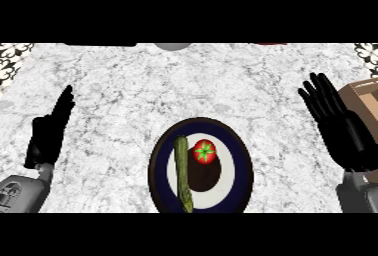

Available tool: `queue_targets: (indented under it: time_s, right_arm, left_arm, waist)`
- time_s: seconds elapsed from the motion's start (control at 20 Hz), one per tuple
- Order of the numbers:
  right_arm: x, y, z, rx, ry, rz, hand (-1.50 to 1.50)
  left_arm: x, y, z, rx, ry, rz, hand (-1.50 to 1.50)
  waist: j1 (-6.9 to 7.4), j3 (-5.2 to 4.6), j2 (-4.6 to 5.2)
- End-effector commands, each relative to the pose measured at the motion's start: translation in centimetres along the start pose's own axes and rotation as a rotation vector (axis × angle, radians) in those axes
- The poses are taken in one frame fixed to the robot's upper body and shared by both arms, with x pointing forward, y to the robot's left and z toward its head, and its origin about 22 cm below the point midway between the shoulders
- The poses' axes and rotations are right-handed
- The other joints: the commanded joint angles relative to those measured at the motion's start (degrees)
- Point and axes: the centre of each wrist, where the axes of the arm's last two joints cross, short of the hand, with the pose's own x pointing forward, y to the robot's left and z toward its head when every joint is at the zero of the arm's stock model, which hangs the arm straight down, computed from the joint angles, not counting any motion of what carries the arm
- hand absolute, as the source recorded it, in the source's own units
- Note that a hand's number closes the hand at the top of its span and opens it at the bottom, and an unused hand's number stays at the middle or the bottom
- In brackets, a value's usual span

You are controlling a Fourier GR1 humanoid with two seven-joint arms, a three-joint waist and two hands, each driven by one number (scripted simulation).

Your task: Pick the tomato from the plate and place it in the cardboard box

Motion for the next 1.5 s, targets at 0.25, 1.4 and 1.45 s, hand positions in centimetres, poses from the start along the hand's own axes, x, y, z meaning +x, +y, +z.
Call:
queue_targets:
  time_s: [0.25, 1.4, 1.45]
  right_arm:
    - [-2.5, -3.7, 7.4, -0.777, -0.075, 0.132, 1.5]
    - [3.6, 9.7, 13.3, -0.295, 0.469, 0.809, -1.5]
    - [4.6, 11.0, 12.2, -0.312, 0.437, 0.775, -1.5]
  left_arm:
    - [2.1, -0.8, 0.3, 0.07, -0.038, 0.329, 0.0]
    - [3.4, -3.0, 2.2, -0.078, -0.038, 0.409, 0.0]
    - [3.8, -3.2, 3.2, -0.078, -0.046, 0.416, 0.0]
  waist:
    - [-4.4, 1.11, -2.54]
    - [0.39, 1.01, -0.84]
    - [1.17, 1.02, -0.95]
